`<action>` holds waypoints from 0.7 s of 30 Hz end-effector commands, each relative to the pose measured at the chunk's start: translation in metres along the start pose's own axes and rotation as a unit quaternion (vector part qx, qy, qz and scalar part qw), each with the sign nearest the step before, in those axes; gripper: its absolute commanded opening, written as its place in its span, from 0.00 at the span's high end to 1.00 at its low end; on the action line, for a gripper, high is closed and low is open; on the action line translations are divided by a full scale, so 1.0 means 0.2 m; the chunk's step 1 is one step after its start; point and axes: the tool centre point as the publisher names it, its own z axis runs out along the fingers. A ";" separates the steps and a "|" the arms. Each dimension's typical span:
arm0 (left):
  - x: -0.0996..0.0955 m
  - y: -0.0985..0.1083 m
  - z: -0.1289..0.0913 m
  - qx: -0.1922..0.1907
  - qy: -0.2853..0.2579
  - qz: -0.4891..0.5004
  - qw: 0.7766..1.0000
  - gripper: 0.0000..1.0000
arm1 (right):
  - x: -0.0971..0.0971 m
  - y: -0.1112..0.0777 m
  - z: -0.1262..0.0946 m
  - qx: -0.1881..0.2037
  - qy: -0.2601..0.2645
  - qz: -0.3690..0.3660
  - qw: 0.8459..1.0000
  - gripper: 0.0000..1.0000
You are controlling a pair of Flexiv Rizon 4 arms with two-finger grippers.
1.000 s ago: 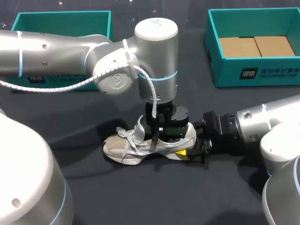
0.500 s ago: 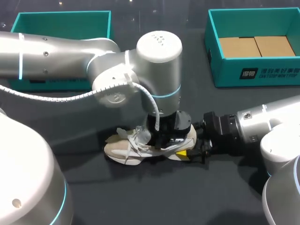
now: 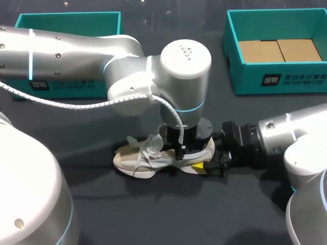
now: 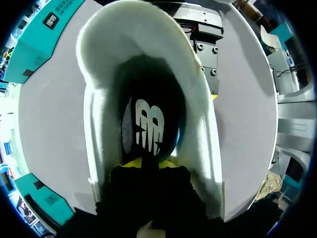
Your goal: Take the shoe out of the shoebox, open the shoe tongue, remove and reinsert the insole, then place the shoe into the shoebox
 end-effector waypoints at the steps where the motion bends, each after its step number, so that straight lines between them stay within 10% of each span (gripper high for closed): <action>1: -0.10 -0.03 0.25 0.000 0.002 -0.007 1.000 1.00 | 0.01 0.01 0.01 0.002 0.000 0.000 1.000 1.00; 21: -0.04 0.15 -0.05 0.158 0.048 -0.079 0.983 1.00 | 0.01 0.01 0.01 0.002 0.000 0.000 1.000 1.00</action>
